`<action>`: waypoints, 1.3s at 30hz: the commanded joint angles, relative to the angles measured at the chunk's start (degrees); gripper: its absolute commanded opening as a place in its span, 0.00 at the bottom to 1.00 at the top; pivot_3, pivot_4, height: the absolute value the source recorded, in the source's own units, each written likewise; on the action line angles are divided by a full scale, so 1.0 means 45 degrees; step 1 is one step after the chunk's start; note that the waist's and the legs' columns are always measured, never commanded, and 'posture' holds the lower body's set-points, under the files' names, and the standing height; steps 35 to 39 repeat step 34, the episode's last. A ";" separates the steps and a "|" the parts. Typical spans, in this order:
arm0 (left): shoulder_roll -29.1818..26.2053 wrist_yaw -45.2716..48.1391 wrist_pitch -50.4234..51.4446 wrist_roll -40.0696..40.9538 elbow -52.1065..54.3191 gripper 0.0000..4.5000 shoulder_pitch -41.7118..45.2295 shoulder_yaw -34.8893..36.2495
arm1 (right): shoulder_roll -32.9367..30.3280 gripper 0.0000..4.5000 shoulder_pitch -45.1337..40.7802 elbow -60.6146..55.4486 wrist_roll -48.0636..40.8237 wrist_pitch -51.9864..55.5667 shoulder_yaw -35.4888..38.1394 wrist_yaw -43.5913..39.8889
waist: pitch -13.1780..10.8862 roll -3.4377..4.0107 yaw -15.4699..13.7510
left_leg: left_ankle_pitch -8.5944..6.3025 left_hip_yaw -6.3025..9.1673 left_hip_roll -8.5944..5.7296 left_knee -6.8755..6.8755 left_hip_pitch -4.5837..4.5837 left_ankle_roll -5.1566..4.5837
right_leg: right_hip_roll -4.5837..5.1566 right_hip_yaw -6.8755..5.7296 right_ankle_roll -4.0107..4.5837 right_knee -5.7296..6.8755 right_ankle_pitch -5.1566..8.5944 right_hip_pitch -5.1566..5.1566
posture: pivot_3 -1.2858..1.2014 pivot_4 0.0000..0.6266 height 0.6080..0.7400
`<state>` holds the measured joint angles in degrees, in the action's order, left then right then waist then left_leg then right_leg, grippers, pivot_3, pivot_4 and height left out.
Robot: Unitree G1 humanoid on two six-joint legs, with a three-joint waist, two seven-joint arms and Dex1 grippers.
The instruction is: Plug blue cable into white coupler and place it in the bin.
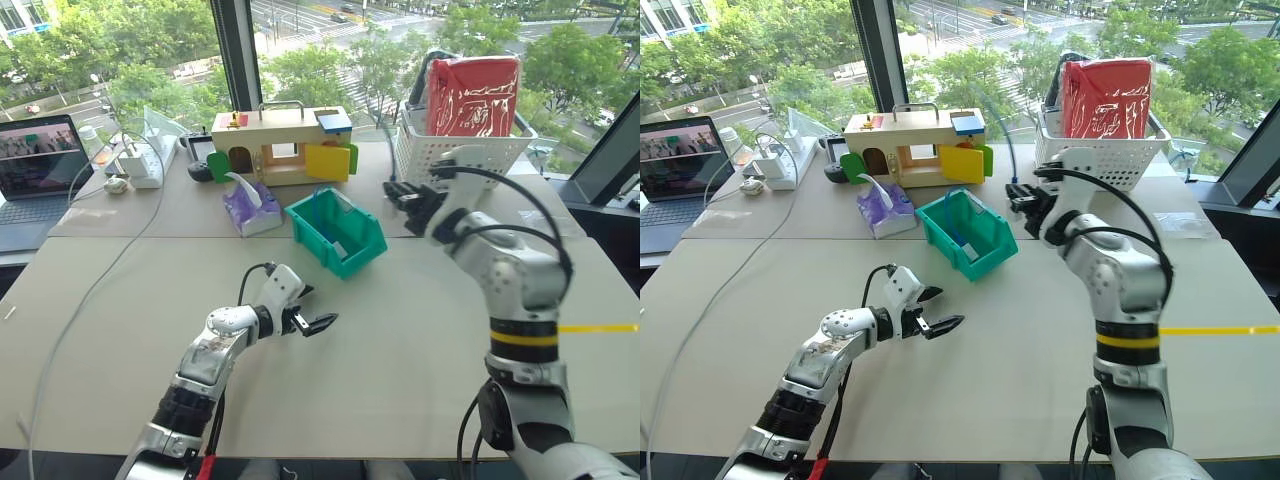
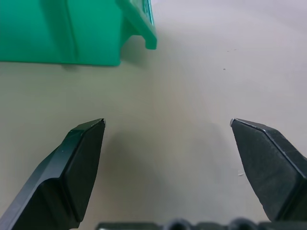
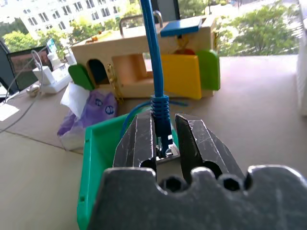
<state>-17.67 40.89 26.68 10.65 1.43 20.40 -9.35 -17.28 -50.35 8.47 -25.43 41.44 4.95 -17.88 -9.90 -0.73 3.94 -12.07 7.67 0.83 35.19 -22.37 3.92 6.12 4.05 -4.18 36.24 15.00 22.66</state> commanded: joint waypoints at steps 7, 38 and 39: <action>-0.0543 -0.1886 0.0475 0.0009 0.2337 1.00 -0.1619 0.1545 | 0.1186 0.36 -0.2509 0.6821 0.1736 -0.4842 -0.0776 -0.2677 | -0.0006 0.0009 0.0041 | 0.0003 -0.0003 0.0001 -0.0001 0.0005 0.0006 | 0.0000 0.0004 0.0005 0.0014 -0.0003 0.0007 | 0.52 0.24 1.00; -0.2593 -0.1792 -0.3243 0.1279 -0.1304 1.00 -0.1623 0.5982 | -0.3642 0.99 0.6173 -0.0323 0.1299 -0.6113 0.2002 -0.5312 | -0.0029 0.0004 0.0117 | 0.0061 -0.0022 0.0000 0.0032 -0.0023 0.0103 | 0.0002 0.0025 0.0016 0.0164 -0.0013 0.0102 | 0.52 0.24 1.00; -0.2593 -0.1792 -0.3243 0.1279 -0.1304 1.00 -0.1623 0.5982 | -0.3642 0.99 0.6173 -0.0323 0.1299 -0.6113 0.2002 -0.5312 | -0.0029 0.0004 0.0117 | 0.0061 -0.0022 0.0000 0.0032 -0.0023 0.0103 | 0.0002 0.0025 0.0016 0.0164 -0.0013 0.0102 | 0.52 0.24 1.00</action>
